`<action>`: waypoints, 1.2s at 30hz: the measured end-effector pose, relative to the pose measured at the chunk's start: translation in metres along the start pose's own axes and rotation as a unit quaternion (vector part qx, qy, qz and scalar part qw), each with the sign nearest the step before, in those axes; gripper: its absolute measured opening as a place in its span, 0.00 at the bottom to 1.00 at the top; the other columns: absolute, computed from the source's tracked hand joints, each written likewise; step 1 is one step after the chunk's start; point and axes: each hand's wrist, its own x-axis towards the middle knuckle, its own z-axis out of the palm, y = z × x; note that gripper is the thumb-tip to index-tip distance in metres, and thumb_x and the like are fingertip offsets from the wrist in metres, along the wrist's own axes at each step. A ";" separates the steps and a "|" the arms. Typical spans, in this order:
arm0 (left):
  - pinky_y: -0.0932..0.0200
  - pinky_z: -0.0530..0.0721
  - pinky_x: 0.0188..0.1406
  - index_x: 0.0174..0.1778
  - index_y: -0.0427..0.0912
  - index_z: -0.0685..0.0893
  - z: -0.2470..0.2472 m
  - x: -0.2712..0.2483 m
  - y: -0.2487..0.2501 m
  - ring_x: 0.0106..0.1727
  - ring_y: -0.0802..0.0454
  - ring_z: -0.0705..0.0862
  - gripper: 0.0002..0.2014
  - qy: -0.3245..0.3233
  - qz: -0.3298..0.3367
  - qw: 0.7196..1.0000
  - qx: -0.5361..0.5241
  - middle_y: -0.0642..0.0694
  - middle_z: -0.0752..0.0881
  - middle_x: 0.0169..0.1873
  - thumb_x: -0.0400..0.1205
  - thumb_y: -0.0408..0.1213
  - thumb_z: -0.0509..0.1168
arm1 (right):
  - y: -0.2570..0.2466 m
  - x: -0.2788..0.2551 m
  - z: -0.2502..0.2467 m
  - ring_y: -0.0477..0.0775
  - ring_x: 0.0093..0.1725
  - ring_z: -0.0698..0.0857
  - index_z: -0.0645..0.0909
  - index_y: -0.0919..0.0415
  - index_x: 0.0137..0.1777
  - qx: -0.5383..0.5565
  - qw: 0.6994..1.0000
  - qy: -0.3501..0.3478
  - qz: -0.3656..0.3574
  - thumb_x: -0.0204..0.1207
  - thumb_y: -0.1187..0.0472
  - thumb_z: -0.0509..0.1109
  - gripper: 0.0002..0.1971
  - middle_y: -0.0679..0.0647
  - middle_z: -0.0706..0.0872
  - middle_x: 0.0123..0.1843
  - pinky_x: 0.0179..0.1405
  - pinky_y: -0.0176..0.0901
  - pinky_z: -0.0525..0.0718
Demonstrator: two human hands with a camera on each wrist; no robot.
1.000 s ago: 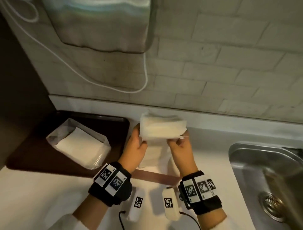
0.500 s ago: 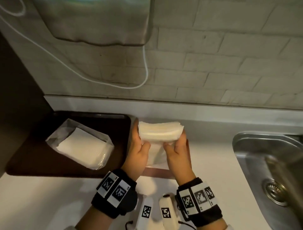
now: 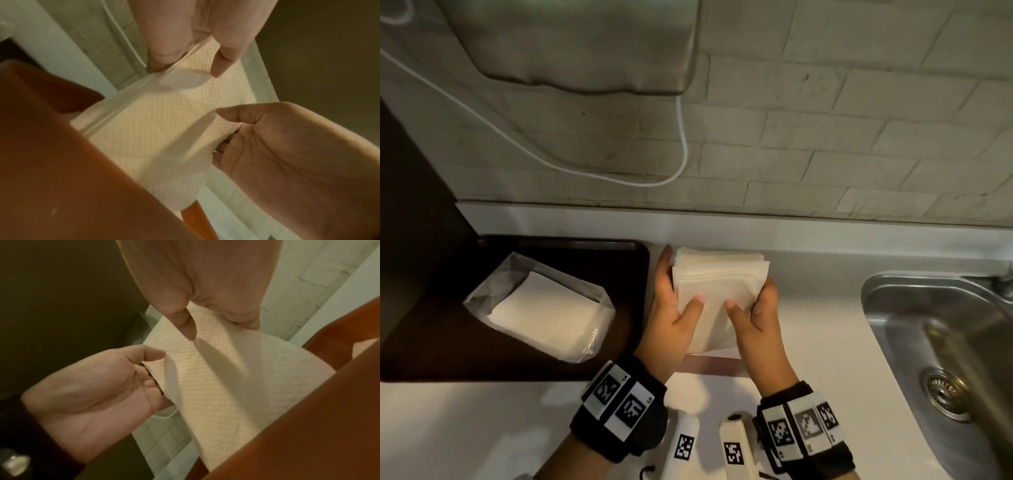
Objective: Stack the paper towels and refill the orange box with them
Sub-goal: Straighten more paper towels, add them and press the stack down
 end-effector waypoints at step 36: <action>0.62 0.78 0.57 0.59 0.41 0.82 -0.102 -0.148 -0.034 0.55 0.51 0.81 0.18 -0.086 -0.163 0.940 0.286 0.52 0.82 0.52 0.73 0.28 0.71 | 0.031 -0.103 0.013 0.47 0.60 0.80 0.64 0.55 0.75 -0.233 0.922 -0.290 0.107 0.69 0.58 0.76 0.36 0.44 0.78 0.61 0.63 0.41 0.78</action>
